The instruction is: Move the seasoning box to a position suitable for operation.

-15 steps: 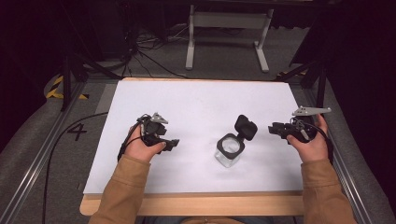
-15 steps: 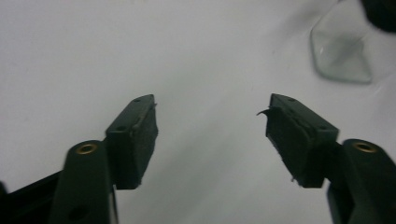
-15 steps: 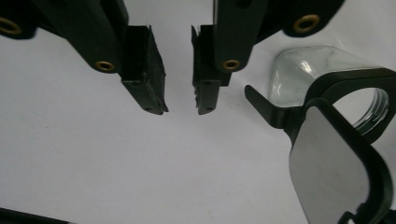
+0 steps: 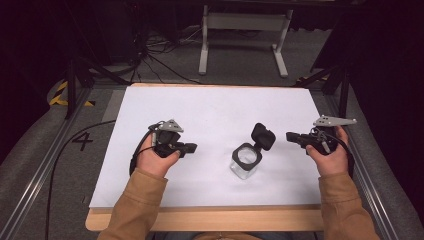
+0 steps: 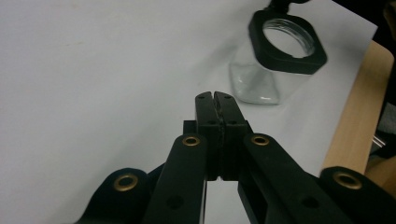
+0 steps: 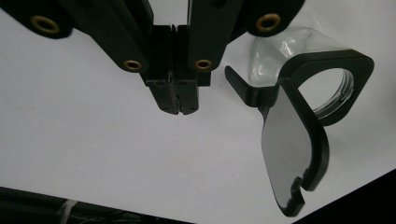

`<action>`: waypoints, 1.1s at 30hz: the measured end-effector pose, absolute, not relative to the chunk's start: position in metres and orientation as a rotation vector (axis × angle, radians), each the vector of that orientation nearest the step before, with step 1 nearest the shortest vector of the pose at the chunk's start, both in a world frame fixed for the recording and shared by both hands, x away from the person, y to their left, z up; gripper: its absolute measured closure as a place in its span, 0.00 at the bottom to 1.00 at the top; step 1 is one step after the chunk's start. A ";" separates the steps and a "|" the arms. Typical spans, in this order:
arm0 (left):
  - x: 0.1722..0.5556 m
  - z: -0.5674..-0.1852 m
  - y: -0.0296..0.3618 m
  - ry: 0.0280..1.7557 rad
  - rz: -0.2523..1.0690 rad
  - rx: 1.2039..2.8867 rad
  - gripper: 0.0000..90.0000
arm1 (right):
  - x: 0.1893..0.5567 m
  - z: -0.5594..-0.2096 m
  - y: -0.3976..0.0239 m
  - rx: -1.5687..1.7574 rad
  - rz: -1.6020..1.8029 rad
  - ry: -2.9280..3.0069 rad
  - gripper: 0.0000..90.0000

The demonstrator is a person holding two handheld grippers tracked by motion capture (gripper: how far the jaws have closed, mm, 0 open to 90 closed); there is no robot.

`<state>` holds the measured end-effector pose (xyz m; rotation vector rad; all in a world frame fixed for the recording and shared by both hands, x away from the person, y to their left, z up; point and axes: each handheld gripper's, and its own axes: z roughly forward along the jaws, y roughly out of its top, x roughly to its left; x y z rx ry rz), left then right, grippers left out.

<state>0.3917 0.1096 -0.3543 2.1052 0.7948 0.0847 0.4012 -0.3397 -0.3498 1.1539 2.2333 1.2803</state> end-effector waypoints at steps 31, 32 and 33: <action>0.374 -0.393 0.007 0.560 -0.103 2.210 1.00 | 0.389 -0.335 -0.320 1.004 1.404 2.183 0.99; 0.374 -0.394 0.006 0.565 -0.099 2.206 1.00 | 0.389 -0.335 -0.319 1.004 1.405 2.186 0.99; 0.374 -0.396 0.005 0.574 -0.093 2.192 1.00 | 0.390 -0.336 -0.319 1.001 1.401 2.189 0.99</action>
